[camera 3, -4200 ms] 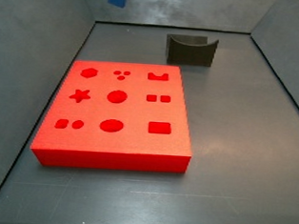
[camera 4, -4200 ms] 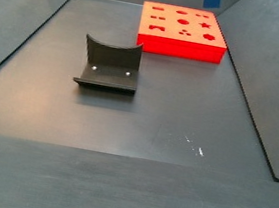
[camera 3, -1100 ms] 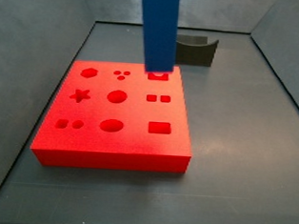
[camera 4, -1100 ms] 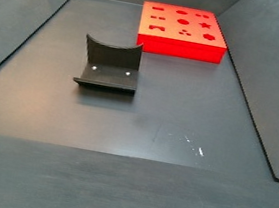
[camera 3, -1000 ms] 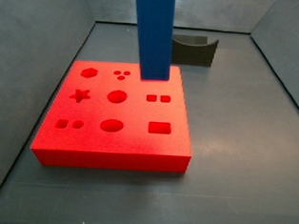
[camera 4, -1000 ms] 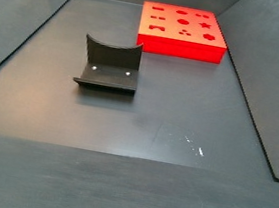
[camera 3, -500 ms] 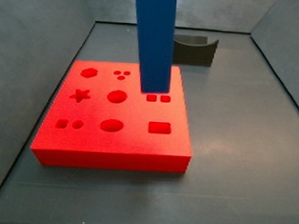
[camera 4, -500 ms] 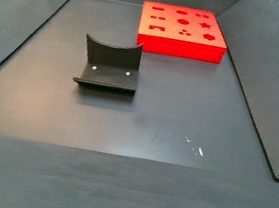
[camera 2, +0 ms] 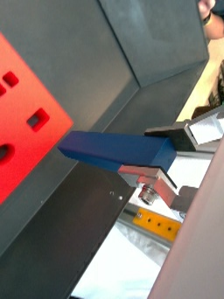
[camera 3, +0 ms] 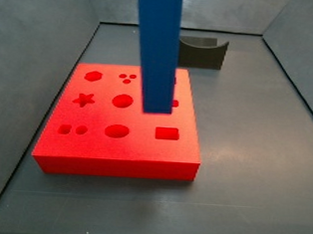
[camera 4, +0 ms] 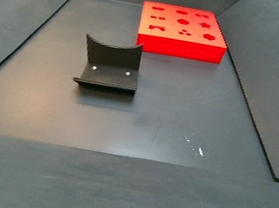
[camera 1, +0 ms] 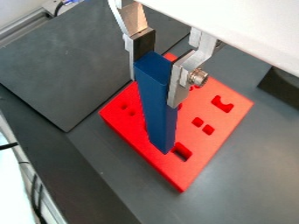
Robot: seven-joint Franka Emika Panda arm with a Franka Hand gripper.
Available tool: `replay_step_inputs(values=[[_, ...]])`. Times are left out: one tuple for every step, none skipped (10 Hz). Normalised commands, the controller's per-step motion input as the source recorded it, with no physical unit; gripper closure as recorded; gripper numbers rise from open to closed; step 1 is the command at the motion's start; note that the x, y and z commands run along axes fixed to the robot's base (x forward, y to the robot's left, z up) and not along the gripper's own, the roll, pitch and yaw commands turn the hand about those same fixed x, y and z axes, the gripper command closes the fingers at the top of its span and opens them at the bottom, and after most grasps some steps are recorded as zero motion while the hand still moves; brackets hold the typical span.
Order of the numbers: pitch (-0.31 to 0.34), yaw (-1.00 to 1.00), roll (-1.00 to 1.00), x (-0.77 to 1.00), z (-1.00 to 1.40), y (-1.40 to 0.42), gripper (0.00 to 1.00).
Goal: Insert the rectangle object.
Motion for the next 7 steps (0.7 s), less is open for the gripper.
replay_step_inputs(values=[[0.291, 0.00, 0.05, 0.94, -0.36, 0.00, 1.00], [0.156, 0.14, 0.09, 0.64, -0.03, 0.25, 1.00], [0.143, 0.31, 0.25, 0.66, 0.19, 0.30, 1.00], [0.137, 0.20, 0.39, 0.88, 0.54, 0.16, 1.00], [0.060, 0.00, 0.42, 0.90, 0.61, 0.00, 1.00], [0.099, 0.00, 0.44, 0.85, 0.53, 0.00, 1.00], [0.000, 0.00, 0.01, 0.00, 0.00, 0.00, 1.00]])
